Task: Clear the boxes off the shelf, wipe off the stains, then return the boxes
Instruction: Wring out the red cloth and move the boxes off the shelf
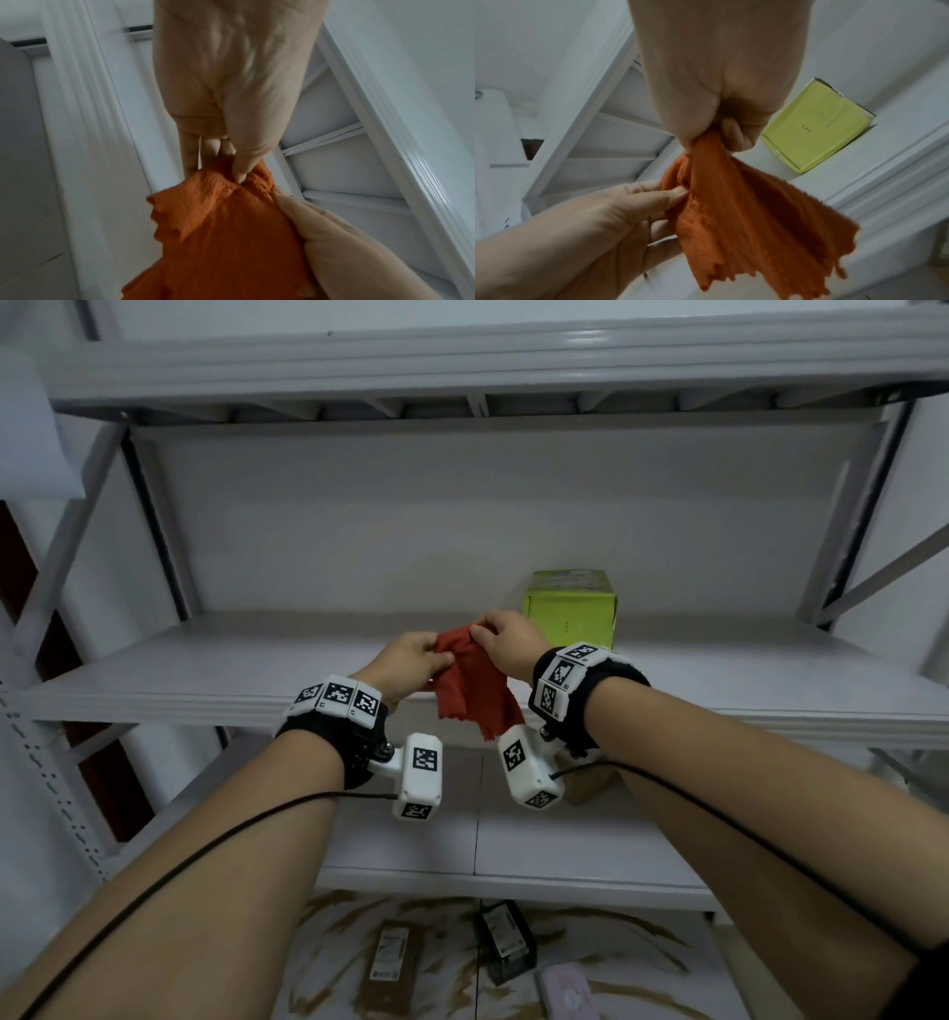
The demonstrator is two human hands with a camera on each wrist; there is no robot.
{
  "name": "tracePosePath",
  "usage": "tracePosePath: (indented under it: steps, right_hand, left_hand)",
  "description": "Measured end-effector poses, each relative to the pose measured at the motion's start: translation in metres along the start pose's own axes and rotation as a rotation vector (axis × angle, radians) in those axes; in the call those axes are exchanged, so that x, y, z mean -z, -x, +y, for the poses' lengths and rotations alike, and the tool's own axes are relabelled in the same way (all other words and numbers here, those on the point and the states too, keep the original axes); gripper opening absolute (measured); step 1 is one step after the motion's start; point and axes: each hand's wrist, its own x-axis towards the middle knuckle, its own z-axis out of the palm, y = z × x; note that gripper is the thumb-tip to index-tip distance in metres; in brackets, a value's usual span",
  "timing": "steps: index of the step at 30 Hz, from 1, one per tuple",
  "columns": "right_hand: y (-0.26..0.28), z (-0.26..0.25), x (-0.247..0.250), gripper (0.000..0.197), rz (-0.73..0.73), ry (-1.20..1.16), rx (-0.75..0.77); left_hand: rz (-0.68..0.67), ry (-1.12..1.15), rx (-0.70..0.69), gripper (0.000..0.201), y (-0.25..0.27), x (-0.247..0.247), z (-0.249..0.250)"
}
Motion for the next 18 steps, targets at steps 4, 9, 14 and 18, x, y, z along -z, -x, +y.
tracePosePath:
  steps: [4, 9, 14, 18]
  right_hand:
    - [0.03, -0.002, -0.011, 0.03, -0.164, -0.019, -0.023]
    - [0.066, -0.01, -0.036, 0.028, -0.548, 0.001, -0.031]
    - [0.096, -0.003, -0.077, 0.004, -0.85, -0.046, -0.091]
    - [0.115, 0.005, -0.109, 0.022, -0.955, -0.052, -0.161]
  left_hand:
    - [0.12, -0.133, -0.013, 0.031, 0.021, 0.002, -0.015]
    - [0.302, -0.363, 0.07, 0.023, 0.055, 0.007, -0.045]
    - [0.289, -0.476, 0.202, 0.018, 0.099, 0.011, -0.079]
    - [0.249, -0.427, 0.261, 0.012, 0.125, 0.012, -0.103]
